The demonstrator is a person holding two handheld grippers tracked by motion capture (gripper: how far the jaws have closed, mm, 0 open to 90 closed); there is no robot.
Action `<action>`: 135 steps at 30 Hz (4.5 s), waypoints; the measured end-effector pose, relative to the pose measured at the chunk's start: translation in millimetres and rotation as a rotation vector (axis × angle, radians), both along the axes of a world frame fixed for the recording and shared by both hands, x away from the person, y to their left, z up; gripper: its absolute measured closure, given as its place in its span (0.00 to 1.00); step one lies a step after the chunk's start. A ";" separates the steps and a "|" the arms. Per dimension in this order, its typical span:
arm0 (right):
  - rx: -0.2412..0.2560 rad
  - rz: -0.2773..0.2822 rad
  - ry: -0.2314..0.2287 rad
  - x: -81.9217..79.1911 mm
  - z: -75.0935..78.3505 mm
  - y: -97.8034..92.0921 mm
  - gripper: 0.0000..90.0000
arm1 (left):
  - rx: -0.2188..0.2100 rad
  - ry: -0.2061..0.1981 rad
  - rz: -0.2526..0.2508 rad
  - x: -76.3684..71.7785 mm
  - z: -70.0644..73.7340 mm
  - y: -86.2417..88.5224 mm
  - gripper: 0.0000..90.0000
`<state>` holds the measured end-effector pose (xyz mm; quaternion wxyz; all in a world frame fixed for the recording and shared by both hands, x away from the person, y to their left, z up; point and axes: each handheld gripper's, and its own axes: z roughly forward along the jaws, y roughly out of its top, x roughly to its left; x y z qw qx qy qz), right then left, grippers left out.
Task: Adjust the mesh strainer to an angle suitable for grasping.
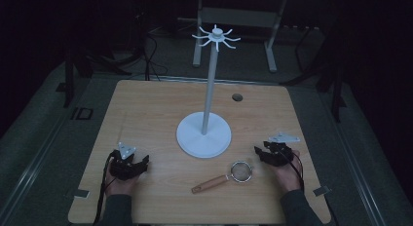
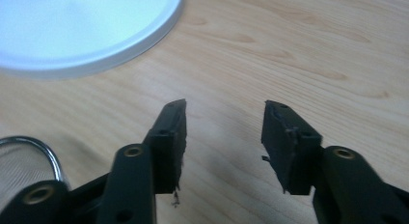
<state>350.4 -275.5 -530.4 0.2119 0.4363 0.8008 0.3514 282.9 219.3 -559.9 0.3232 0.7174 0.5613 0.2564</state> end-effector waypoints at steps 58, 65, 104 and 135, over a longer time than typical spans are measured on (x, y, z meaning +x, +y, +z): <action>-0.337 0.474 -0.031 -21.8 37.5 91.7 0.53 | -0.005 -0.008 0.001 -0.5 0.5 0.0 0.38; -0.346 0.523 -0.021 -26.6 35.1 98.4 0.53 | -0.006 -0.007 0.001 -0.6 0.6 0.1 0.38; -0.343 0.741 0.106 -54.6 8.3 124.7 0.50 | -0.003 -0.002 0.000 -0.2 0.0 -0.2 0.38; -0.444 0.676 0.277 -24.9 4.0 134.4 0.70 | -0.007 -0.005 0.004 -0.4 0.3 0.0 0.38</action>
